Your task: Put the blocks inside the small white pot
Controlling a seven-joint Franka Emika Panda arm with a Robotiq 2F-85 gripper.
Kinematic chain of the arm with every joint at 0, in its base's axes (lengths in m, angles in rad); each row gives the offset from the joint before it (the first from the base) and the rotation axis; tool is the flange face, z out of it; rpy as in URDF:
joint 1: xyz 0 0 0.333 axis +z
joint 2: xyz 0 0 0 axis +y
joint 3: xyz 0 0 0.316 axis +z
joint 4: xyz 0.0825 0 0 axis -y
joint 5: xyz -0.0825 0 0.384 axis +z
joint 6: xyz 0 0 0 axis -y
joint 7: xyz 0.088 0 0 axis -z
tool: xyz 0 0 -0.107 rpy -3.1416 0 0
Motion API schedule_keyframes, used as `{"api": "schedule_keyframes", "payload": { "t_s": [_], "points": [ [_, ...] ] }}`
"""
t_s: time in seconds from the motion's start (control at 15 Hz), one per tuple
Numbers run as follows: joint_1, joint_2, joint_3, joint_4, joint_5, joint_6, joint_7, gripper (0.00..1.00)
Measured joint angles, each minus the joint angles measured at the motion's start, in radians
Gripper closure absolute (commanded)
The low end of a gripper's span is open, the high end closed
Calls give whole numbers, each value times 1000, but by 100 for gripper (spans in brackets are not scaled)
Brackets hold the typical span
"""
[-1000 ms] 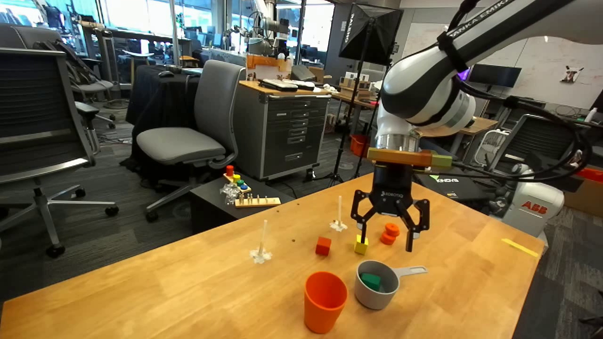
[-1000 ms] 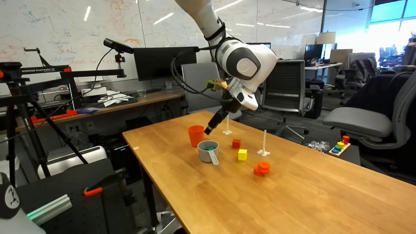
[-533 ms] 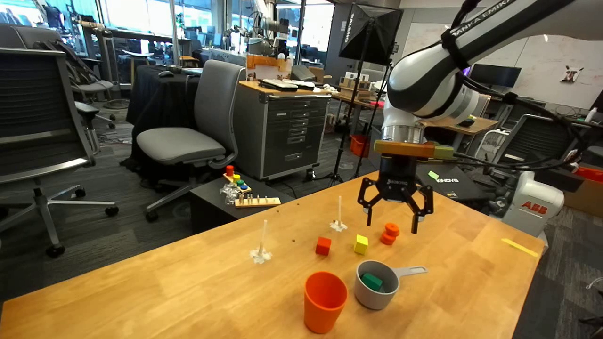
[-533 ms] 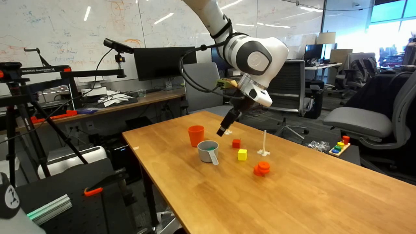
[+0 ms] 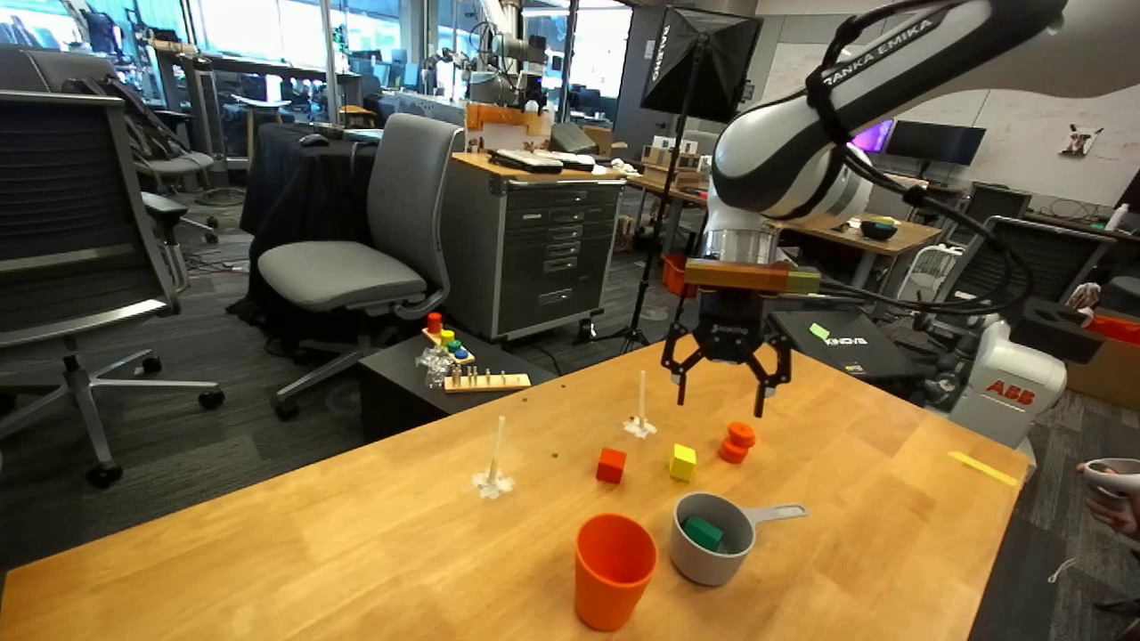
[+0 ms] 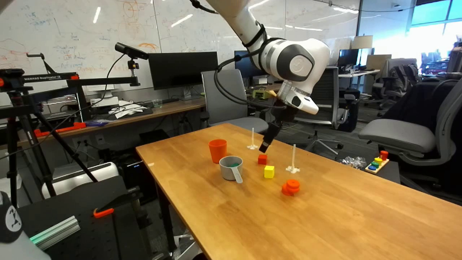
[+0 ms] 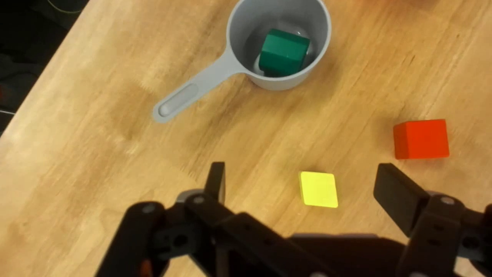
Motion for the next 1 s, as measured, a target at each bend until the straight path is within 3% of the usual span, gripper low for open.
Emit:
{"api": "schedule_keyframes", "payload": {
  "t_s": [0.53,1.0],
  "points": [
    [21,247,19,306,0,-93,69,0],
    [-23,308,17,413,0,-169,118,0]
  ]
}}
